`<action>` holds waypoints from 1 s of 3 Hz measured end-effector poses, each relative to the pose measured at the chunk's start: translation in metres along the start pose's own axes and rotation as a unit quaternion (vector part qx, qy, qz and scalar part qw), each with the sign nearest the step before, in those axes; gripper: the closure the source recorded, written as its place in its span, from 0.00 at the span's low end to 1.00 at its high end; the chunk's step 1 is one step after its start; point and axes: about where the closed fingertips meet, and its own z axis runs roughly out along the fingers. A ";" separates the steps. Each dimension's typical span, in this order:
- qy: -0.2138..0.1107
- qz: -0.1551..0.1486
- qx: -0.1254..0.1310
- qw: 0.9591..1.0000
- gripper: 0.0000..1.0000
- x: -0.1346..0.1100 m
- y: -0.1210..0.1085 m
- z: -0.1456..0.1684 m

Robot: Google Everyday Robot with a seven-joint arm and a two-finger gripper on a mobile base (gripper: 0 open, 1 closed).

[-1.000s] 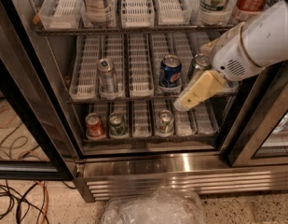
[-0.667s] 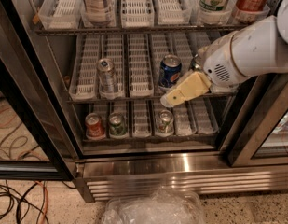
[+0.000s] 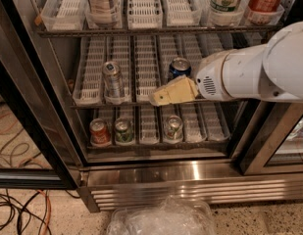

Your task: Pick pepsi can from middle shelf of fridge

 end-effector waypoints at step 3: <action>-0.034 0.055 0.034 0.997 0.00 0.026 0.011 0.035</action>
Offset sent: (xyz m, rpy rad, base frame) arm 0.0147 0.0193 -0.0473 0.1417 -0.0216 -0.1113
